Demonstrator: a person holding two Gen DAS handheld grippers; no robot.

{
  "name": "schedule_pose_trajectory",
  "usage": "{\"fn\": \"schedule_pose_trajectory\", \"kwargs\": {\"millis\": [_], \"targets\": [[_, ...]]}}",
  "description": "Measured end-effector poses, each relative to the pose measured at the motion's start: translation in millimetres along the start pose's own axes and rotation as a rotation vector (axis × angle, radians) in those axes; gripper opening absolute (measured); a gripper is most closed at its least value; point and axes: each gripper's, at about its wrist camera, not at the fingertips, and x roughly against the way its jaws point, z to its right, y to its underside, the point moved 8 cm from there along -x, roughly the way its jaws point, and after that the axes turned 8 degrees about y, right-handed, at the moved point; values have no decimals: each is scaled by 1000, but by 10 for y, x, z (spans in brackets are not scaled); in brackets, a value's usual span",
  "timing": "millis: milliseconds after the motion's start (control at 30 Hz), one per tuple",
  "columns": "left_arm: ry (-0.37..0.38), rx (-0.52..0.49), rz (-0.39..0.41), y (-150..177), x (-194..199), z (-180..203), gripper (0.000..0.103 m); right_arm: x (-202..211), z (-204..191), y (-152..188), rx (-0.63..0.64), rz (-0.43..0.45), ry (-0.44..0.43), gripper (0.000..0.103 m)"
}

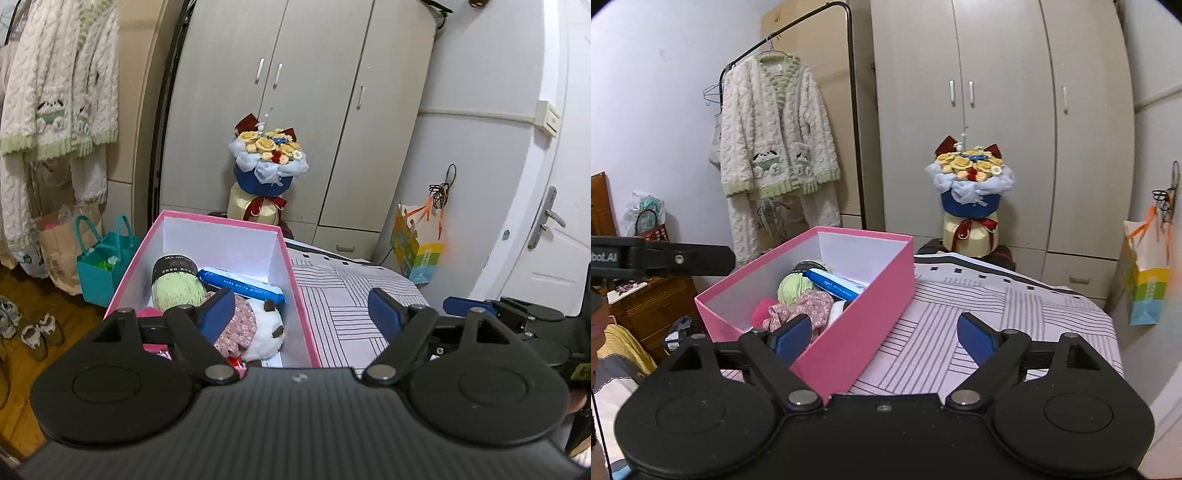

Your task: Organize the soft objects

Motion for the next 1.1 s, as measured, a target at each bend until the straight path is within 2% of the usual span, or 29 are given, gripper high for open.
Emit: {"fn": "schedule_pose_trajectory", "kwargs": {"millis": [100, 167, 200, 233, 400, 500, 633, 767, 900, 1100], "targets": [[-1, -34, -8, 24, 46, 97, 85, 97, 37, 31, -5, 6, 21, 96], [-14, -64, -15, 20, 59, 152, 93, 144, 70, 46, -12, -2, 40, 100], [-26, -78, -15, 15, 62, 173, 101, 160, 92, 51, -14, -6, 55, 102], [-40, -89, -16, 9, 67, 182, 103, 176, 115, 58, -14, -8, 75, 103], [-192, -122, -63, 65, 34, 169, 103, 231, 262, 93, -52, -72, 214, 103], [-261, -122, -98, 104, 14, 123, 103, 319, 354, 139, -101, -72, 214, 103], [-286, -144, -96, 183, 42, 129, 103, 415, 447, 242, -171, -85, 230, 103], [-319, -128, -44, 307, 132, 161, 103, 536, 489, 369, -192, -56, 298, 103], [-296, -152, -55, 432, 100, 239, 103, 597, 447, 448, -187, -61, 313, 103], [-309, -176, -68, 539, 49, 271, 103, 653, 394, 459, -176, -53, 336, 103]]}}
